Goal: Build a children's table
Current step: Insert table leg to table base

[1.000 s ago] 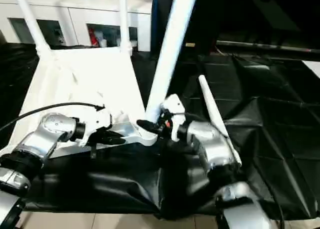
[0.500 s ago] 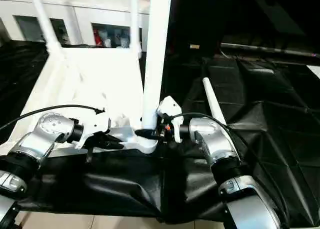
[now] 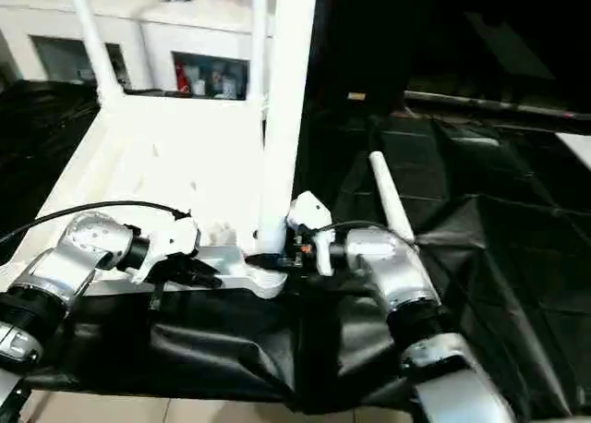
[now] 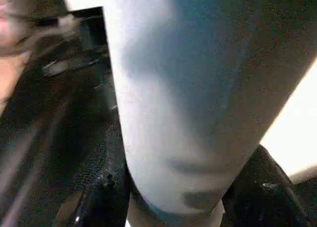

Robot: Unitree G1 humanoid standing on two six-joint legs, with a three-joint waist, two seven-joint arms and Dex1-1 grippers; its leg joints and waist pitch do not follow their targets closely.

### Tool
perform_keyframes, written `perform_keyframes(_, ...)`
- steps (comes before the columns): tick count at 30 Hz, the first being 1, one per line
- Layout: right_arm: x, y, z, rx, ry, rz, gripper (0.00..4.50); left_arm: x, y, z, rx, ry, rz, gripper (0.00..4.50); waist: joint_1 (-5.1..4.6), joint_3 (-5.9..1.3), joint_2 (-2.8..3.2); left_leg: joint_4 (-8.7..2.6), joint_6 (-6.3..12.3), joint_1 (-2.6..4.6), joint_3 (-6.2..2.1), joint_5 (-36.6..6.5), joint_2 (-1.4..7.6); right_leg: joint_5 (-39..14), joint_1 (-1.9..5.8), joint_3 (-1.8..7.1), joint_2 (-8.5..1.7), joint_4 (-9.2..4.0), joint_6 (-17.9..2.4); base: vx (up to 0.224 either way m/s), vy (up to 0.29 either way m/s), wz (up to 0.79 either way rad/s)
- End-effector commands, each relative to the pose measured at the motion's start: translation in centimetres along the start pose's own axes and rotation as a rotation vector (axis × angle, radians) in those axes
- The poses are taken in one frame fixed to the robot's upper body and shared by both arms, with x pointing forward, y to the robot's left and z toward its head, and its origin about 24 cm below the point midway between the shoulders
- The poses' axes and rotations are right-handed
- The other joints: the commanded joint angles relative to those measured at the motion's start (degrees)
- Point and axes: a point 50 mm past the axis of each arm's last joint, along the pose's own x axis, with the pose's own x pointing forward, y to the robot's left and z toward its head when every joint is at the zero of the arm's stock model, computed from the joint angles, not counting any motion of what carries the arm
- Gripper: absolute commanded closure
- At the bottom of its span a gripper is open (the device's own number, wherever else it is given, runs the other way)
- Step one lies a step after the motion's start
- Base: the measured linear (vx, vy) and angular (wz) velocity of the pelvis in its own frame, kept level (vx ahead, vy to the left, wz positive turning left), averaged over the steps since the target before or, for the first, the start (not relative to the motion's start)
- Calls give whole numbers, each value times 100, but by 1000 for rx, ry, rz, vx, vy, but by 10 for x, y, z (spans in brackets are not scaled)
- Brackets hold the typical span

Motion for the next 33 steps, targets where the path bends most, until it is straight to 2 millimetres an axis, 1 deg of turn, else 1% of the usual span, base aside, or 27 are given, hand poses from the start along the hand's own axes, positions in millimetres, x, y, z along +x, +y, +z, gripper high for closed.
perform_keyframes(1,-19,1,-62,158,258,-189,259,8,3,15,68,-26,-11,450,-47,-111,157,-441,-108,16,-80,-2570,77,-3387,55,274,-365,-684,-536,0,0,0)
perform_keyframes(2,-19,0,-62,165,256,-220,259,8,4,15,60,-27,6,450,-71,-108,146,-439,-106,13,-84,-2600,75,-3502,46,270,-362,-705,-473,0,0,0)
perform_keyframes(3,-19,-5,-64,191,242,-314,259,8,9,14,31,-25,66,450,-85,-106,145,-438,-110,17,-96,-2632,69,-3595,39,254,-358,-717,-420,0,0,0)
perform_keyframes(5,-19,-9,-67,230,235,-430,259,9,16,12,-22,-16,151,450,-135,-108,151,-436,-148,22,-130,-2743,55,-3806,23,201,-356,-763,-270,0,0,0)
perform_keyframes(6,-19,-10,-69,243,237,-472,259,11,20,12,-54,-27,189,450,-168,-121,154,-447,-152,-3,-152,-2785,54,-3753,57,167,-356,-768,-252,0,0,0)
perform_keyframes(7,-18,-11,-71,254,245,-512,259,12,23,13,-80,-32,225,450,-185,-123,159,-456,-139,-9,-159,-2787,56,-3694,64,160,-357,-779,-258,0,0,0)
perform_keyframes(8,-17,-11,-73,269,256,-562,259,14,26,14,-105,-37,261,450,-216,-137,163,-468,-119,-28,-173,-2733,58,-3454,77,167,-360,-765,-333,0,0,0)
perform_keyframes(9,-17,-12,-75,277,261,-586,259,15,28,15,-115,-38,276,450,-216,-138,200,-482,-120,-35,-190,-2746,58,-3366,88,165,-360,-754,-377,0,0,0)
perform_keyframes(10,-15,-13,-76,282,274,-632,259,19,30,16,-138,-29,314,450,-241,-125,182,-495,-79,-45,-205,-2838,52,-3305,93,146,-347,-777,-395,0,0,0)
perform_keyframes(11,-14,-15,-76,284,286,-672,259,23,32,18,-158,-22,347,450,-246,-119,218,-500,-85,-38,-208,-2903,55,-3264,92,138,-342,-767,-420,0,0,0)
perform_keyframes(12,-10,-17,-75,314,292,-743,259,32,36,23,-224,-25,414,450,-266,-103,202,-487,-77,4,-212,-3052,50,-3355,62,98,-338,-810,-416,0,0,0)
perform_keyframes(13,-10,-17,-75,319,292,-750,259,33,36,23,-236,-27,422,450,-266,-99,205,-452,-66,66,-194,-3113,31,-3417,10,94,-345,-839,-426,0,0,0)
perform_keyframes(14,-7,-19,-74,336,303,-804,259,42,37,27,-303,-35,466,450,-253,-92,202,-441,-36,90,-189,-3149,21,-3489,-4,79,-346,-871,-404,0,0,0)
perform_keyframes(15,-5,-20,-73,353,300,-836,259,47,37,30,-335,-38,483,450,-275,-78,208,-429,-2,99,-187,-3203,11,-3566,-11,38,-344,-909,-365,0,0,0)
perform_keyframes(16,-3,-22,-72,384,302,-881,259,54,37,33,-360,-37,502,450,-289,-81,234,-444,21,108,-206,-3301,21,-3500,24,-22,-335,-937,-298,0,0,0)
perform_keyframes(17,-2,-23,-70,410,296,-919,259,59,36,36,-371,-43,511,450,-296,-75,233,-456,35,105,-210,-3372,32,-3437,37,-50,-326,-950,-277,0,0,0)
perform_keyframes(18,1,-24,-69,457,292,-983,259,67,35,41,-374,-42,530,450,-323,-78,258,-505,44,83,-237,-3512,68,-3079,99,-88,-340,-935,-306,0,0,0)
perform_keyframes(19,1,-24,-69,457,292,-983,259,67,35,41,-374,-42,530,450,-326,-90,248,-501,56,77,-240,-3484,59,-3021,107,-84,-356,-928,-306,0,0,0)
perform_keyframes(20,2,-25,-67,468,289,-1006,259,70,35,42,-372,-39,535,450,-295,-89,223,-489,102,86,-209,-3381,35,-3053,78,-51,-373,-952,-313,0,0,0)
perform_keyframes(21,2,-25,-67,469,289,-1009,259,70,35,43,-371,-38,537,450,-288,-78,227,-477,117,102,-197,-3353,24,-3139,45,-44,-387,-964,-312,0,0,0)
perform_keyframes(22,4,-25,-66,477,291,-1029,259,72,35,46,-369,-36,551,450,-278,-70,203,-462,155,103,-181,-3260,1,-3324,28,-47,-394,-994,-264,0,0,0)
perform_keyframes(23,5,-26,-65,480,289,-1038,259,72,35,46,-369,-37,555,450,-275,-74,217,-464,143,93,-188,-3222,4,-3356,35,-40,-409,-984,-256,0,0,0)
perform_keyframes(24,5,-27,-63,485,280,-1053,259,72,36,48,-370,-38,559,450,-281,-78,208,-479,131,61,-198,-3187,13,-3364,54,-42,-409,-978,-227,0,0,0)
perform_keyframes(26,7,-27,-61,485,275,-1063,259,72,36,49,-377,-35,563,450,-279,-77,214,-495,110,55,-196,-3178,19,-3268,40,-23,-401,-966,-233,0,0,0)
perform_keyframes(29,9,-28,-59,486,277,-1066,259,69,37,46,-384,-26,572,450,-274,-81,205,-510,105,35,-194,-3165,24,-3196,42,6,-404,-943,-258,0,0,0)
perform_keyframes(30,10,-28,-59,485,278,-1067,259,68,37,44,-388,-21,576,450,-266,-86,194,-521,105,17,-188,-3066,26,-3156,46,34,-411,-925,-293,0,0,0)
perform_keyframes(33,11,-28,-57,474,280,-1062,259,67,36,42,-390,-17,577,450,-261,-85,191,-530,99,12,-181,-3021,32,-3092,41,54,-405,-909,-333,0,0,0)
